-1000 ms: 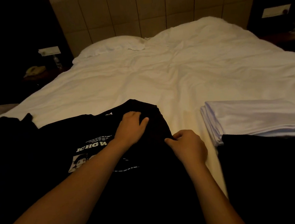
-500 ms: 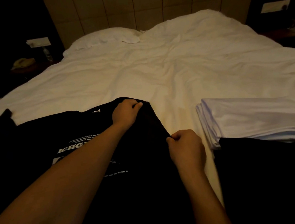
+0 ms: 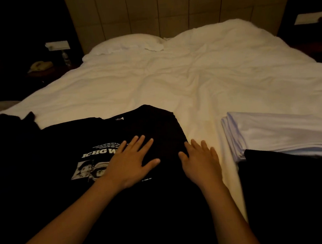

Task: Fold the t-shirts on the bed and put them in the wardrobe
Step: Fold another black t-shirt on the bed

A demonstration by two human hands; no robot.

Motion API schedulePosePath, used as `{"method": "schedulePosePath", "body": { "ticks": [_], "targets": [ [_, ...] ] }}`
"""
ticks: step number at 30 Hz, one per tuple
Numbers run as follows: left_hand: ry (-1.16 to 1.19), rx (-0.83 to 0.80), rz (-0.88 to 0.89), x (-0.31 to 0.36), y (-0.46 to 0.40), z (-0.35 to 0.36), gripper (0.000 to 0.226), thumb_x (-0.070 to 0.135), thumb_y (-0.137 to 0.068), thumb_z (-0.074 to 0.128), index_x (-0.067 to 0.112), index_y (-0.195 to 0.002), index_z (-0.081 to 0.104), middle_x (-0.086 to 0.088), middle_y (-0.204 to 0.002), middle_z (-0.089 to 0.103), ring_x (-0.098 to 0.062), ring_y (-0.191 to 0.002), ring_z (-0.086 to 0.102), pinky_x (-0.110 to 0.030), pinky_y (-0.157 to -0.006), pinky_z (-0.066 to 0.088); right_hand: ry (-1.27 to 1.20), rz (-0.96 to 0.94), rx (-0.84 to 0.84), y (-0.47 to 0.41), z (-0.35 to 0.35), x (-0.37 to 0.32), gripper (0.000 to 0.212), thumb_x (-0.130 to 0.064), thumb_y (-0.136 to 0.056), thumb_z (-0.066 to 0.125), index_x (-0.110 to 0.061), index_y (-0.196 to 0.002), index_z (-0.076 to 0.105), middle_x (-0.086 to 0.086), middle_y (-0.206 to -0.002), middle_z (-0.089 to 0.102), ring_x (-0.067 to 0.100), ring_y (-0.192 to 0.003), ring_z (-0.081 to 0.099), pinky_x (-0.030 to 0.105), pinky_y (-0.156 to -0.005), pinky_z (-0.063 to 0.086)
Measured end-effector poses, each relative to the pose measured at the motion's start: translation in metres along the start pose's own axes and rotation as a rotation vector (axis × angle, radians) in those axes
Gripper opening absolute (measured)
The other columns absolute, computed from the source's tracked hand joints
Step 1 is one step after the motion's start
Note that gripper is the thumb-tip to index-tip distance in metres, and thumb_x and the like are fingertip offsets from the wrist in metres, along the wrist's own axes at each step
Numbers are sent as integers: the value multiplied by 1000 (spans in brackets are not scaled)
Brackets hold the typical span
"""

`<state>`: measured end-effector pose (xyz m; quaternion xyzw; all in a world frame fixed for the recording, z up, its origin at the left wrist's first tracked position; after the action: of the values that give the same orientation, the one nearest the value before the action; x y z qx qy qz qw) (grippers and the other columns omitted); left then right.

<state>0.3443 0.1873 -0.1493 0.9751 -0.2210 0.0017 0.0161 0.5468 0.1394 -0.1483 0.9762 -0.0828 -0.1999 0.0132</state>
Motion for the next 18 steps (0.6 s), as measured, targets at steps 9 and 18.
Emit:
{"method": "schedulePosePath", "body": {
  "ticks": [9, 18],
  "targets": [
    [193, 133, -149, -6, 66, -57, 69, 67, -95, 24, 34, -156, 16, 3, -164, 11, -16, -151, 8, -37, -120, 11, -132, -95, 238, 27, -30, -39, 54, -43, -104, 35, -15, -150, 38, 6, -161, 23, 23, -151, 11, 38, -123, 12],
    [488, 436, -489, -91, 207, -94, 57, 51, -96, 48, 22, -146, 45, -2, -147, 46, -20, -131, 46, -34, -104, 41, -308, -392, 200, 101, -26, -166, 49, -37, -102, 47, -22, -148, 42, -5, -156, 35, 9, -148, 18, 28, -118, 20]
  ]
}}
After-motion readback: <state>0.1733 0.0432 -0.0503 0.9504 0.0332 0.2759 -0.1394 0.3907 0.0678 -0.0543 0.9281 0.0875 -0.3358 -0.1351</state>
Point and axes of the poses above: each hand's wrist, its own y-axis away from the middle knuckle, its own z-axis out of the palm, x = y × z, the point moved 2 cm from there along -y, towards the middle knuckle
